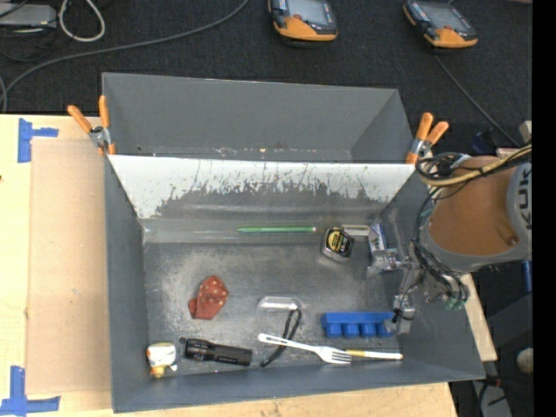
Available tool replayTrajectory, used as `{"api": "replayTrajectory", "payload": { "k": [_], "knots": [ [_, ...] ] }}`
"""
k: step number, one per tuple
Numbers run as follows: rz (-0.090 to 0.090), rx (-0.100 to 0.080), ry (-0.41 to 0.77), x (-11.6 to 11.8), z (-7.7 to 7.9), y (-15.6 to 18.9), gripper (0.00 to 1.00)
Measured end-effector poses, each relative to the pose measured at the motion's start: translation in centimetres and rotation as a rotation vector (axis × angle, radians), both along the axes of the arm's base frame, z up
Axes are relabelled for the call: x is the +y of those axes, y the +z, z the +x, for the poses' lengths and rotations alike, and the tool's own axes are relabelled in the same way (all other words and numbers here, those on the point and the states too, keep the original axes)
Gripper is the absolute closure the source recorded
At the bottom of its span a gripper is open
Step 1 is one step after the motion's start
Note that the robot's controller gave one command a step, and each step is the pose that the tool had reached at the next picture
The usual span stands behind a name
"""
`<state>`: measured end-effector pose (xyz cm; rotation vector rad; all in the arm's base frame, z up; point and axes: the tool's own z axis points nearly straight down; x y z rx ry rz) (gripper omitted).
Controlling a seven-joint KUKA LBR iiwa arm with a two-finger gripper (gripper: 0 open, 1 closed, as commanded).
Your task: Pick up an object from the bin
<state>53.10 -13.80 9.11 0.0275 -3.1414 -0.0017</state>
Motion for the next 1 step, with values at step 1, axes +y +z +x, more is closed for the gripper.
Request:
{"api": "replayTrajectory", "payload": {
  "k": [1],
  "knots": [
    [-0.002,-0.003,-0.009,0.45,-0.46,-2.68,0.00]
  ]
}}
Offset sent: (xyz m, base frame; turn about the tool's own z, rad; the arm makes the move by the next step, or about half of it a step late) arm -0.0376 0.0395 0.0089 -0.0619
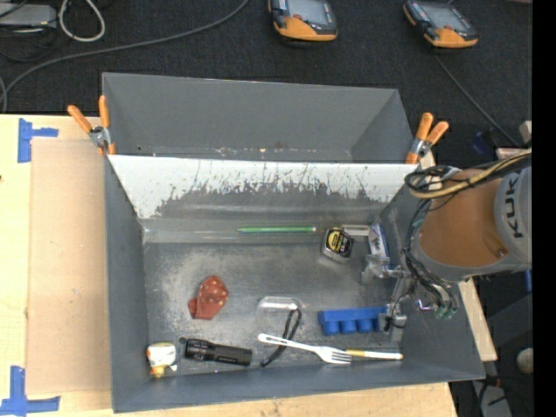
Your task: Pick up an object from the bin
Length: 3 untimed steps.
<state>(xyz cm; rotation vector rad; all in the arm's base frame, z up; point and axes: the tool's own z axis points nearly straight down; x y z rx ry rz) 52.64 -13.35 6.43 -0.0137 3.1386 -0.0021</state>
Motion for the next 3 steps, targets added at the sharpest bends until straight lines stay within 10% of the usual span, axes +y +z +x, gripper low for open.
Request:
{"api": "replayTrajectory", "payload": {
  "k": [1,2,3],
  "knots": [
    [0.006,0.012,0.073,3.7,-3.4,3.7,0.00],
    [0.002,0.005,0.129,2.7,-2.7,0.8,0.00],
    [0.005,0.005,0.304,3.6,-1.1,0.6,1.00]
  ]
}}
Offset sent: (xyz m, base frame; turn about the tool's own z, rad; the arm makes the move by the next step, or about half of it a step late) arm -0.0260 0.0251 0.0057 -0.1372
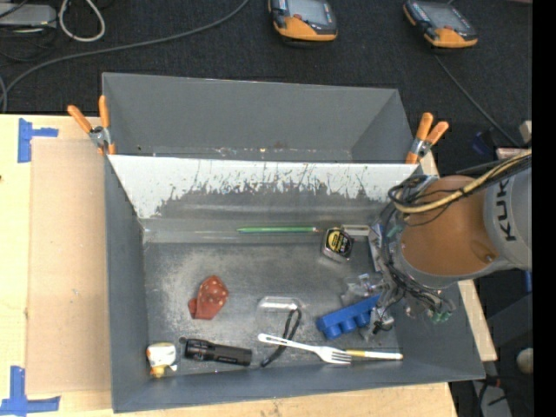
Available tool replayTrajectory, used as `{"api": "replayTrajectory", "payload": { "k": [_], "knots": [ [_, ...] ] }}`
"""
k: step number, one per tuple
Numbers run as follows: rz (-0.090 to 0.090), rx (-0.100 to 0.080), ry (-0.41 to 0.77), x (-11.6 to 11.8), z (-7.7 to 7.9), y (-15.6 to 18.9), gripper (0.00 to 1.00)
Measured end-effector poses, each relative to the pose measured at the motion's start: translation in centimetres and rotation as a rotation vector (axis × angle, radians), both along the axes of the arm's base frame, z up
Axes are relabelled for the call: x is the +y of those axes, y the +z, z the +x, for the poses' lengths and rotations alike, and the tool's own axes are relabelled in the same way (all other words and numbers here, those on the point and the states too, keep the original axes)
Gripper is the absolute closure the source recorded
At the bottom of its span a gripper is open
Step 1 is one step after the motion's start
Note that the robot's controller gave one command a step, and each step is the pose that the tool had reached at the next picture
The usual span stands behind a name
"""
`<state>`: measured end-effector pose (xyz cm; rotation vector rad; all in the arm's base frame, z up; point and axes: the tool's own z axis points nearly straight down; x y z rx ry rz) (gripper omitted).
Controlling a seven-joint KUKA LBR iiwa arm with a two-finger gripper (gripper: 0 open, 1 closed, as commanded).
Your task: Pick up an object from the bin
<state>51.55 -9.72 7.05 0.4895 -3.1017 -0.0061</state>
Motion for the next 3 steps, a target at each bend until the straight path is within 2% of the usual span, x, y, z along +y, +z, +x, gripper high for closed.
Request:
{"api": "replayTrajectory", "payload": {
  "k": [2,3],
  "knots": [
    [0.001,0.002,0.002,0.1,-0.1,1.0,1.00],
    [0.004,0.012,0.003,0.2,-0.3,4.1,1.00]
  ]
}}
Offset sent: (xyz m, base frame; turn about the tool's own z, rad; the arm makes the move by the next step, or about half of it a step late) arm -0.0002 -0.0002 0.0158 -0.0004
